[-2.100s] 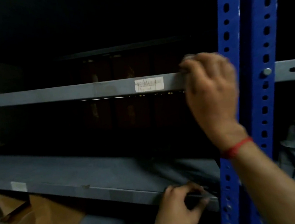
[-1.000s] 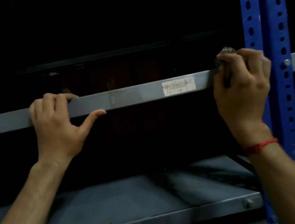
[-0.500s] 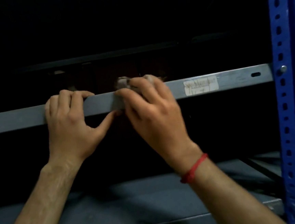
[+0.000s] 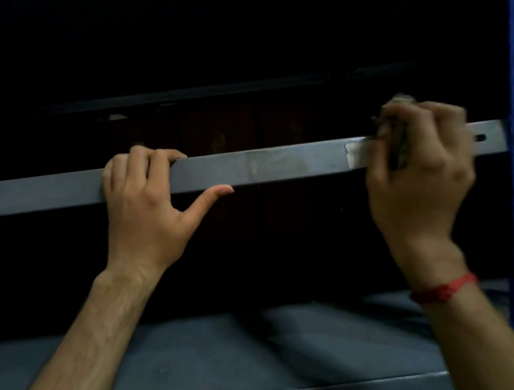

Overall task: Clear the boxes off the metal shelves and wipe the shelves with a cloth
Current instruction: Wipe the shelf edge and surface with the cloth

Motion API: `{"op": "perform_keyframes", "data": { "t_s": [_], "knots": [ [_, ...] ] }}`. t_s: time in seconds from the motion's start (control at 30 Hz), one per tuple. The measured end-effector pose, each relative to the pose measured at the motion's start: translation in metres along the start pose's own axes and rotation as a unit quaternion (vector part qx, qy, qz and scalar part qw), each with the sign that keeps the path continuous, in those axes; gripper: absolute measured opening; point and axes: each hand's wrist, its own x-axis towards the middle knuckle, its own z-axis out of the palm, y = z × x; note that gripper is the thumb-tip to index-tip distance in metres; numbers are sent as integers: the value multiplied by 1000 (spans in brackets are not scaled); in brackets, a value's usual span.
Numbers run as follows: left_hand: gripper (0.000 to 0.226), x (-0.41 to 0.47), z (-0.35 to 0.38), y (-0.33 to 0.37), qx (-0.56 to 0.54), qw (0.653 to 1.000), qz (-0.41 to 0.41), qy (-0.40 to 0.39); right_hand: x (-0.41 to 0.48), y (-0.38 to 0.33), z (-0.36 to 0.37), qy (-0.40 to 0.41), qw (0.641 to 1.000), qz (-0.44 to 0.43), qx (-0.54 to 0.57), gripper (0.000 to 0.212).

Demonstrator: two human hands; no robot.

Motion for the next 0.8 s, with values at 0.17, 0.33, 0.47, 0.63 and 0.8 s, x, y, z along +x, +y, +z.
{"op": "perform_keyframes", "data": {
  "t_s": [0.17, 0.33, 0.47, 0.63, 0.8],
  "knots": [
    [65, 0, -2, -1, -2, 1000, 6, -3, -39, -112, 38, -82, 982, -118, 124, 25],
    [49, 1, -3, -4, -11, 1000, 20, -12, -40, -133, 51, -109, 960, -202, 157, 21],
    [69, 1, -8, -6, -2, 999, 16, -33, -22, -86, 37, -75, 979, -168, 89, 24],
    [70, 5, -23, -12, -17, 997, 49, -64, -18, -57, 27, -26, 995, -83, 58, 24],
    [78, 5, -58, -83, 20, 996, 42, -77, -24, -61, 38, -48, 994, -46, 89, 23]
  ]
}}
